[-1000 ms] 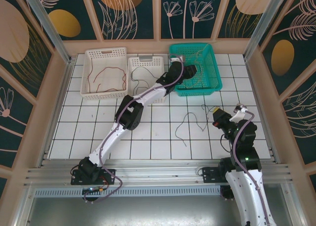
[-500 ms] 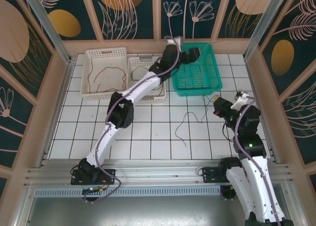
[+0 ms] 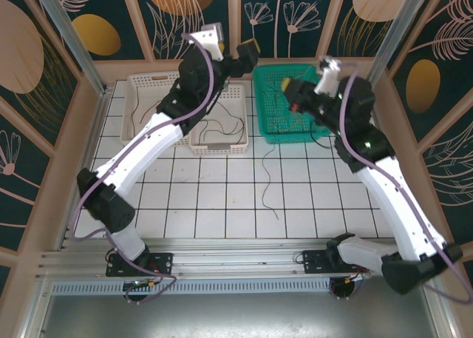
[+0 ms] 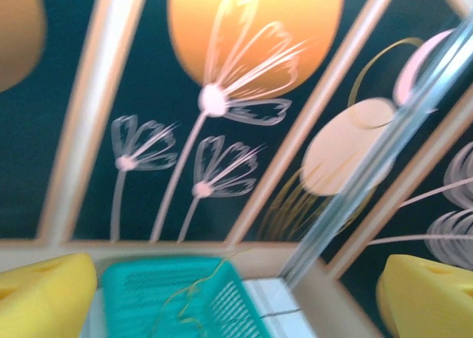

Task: Untangle the cables

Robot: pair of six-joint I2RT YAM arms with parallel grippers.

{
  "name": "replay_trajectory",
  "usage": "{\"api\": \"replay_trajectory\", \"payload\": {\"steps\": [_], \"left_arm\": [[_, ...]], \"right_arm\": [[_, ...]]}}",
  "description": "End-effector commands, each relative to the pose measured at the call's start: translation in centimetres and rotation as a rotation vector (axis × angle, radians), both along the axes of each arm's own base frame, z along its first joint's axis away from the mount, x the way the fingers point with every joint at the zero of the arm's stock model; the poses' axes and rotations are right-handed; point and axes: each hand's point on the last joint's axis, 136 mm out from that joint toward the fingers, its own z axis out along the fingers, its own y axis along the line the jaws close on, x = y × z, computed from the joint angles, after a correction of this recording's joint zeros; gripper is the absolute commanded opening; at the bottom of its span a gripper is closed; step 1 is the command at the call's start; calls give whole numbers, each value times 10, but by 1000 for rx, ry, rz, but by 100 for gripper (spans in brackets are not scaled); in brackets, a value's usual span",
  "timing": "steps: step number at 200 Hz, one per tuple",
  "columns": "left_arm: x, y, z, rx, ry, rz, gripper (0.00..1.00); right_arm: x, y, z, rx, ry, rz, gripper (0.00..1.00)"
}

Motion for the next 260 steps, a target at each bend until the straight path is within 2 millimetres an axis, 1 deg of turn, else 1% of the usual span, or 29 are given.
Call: {"api": "replay_trajectory", "payload": {"steps": [1, 20, 32, 44, 46, 48, 50, 66, 68, 74, 84, 95, 102, 115, 117, 119, 133, 153, 163, 172, 189, 202, 213, 223, 227, 241, 242, 245, 260], "left_arm": [[-11, 38, -20, 72, 29, 137, 99], [-36, 64, -21, 73, 24, 175, 99], [-51, 81, -24, 71, 23, 202, 99], [-65, 99, -23, 68, 17, 237, 98], [-68, 101, -26, 71, 19, 239, 98], [-70, 105, -26, 72, 18, 246, 98], [-73, 107, -26, 71, 15, 248, 98], [-92, 130, -26, 76, -3, 293, 98], [-94, 133, -26, 77, -5, 300, 98], [-101, 140, -27, 81, -11, 313, 98], [-110, 153, -30, 91, -17, 343, 98], [-120, 166, -34, 109, -23, 373, 98], [-125, 174, -38, 119, -26, 398, 99], [-133, 187, -44, 133, -26, 438, 98], [-134, 189, -45, 135, -25, 442, 98], [-135, 190, -46, 136, -26, 445, 99], [-141, 197, -48, 144, -29, 459, 98], [-147, 203, -47, 149, -34, 469, 98], [-148, 204, -48, 160, -31, 469, 98], [-149, 206, -48, 168, -31, 475, 99], [-151, 209, -47, 180, -33, 481, 99], [-152, 209, -48, 185, -30, 478, 99], [-153, 209, -49, 189, -28, 470, 99], [-154, 208, -51, 199, -21, 464, 99], [-154, 208, -51, 202, -20, 463, 99], [-156, 211, -50, 214, -24, 475, 98], [-155, 211, -56, 224, -16, 475, 99], [-155, 211, -61, 234, -9, 478, 99], [-155, 213, -67, 242, -7, 487, 98]], "right_arm": [[10, 19, 44, -28, -81, 3, 0], [18, 37, 77, -2, -119, 42, 0], [27, 46, 94, 10, -136, 54, 0], [38, 56, 106, 11, -147, 73, 0], [36, 63, 107, 12, -146, 90, 0], [36, 65, 112, 16, -153, 97, 0], [38, 68, 111, 14, -149, 101, 0], [50, 81, 126, 28, -165, 128, 0], [50, 82, 130, 33, -173, 132, 0], [53, 86, 134, 39, -182, 146, 0], [53, 92, 146, 61, -217, 174, 0], [59, 93, 151, 81, -236, 168, 0], [64, 94, 150, 92, -237, 165, 0], [68, 104, 141, 113, -224, 204, 0], [74, 97, 141, 114, -228, 194, 0], [77, 97, 138, 115, -225, 200, 0], [85, 103, 133, 118, -224, 227, 0], [104, 111, 114, 101, -188, 238, 0], [117, 116, 96, 93, -143, 254, 0], [124, 121, 81, 80, -118, 276, 0], [141, 128, 48, 32, -59, 260, 0], [153, 131, 17, -15, -7, 242, 0], [164, 133, -14, -51, 46, 220, 0], [170, 134, -38, -71, 82, 208, 0], [172, 135, -53, -82, 104, 203, 0], [177, 135, -90, -120, 158, 174, 0], [177, 135, -91, -123, 159, 172, 0], [178, 134, -98, -133, 170, 161, 0], [184, 133, -135, -192, 225, 110, 0]]}}
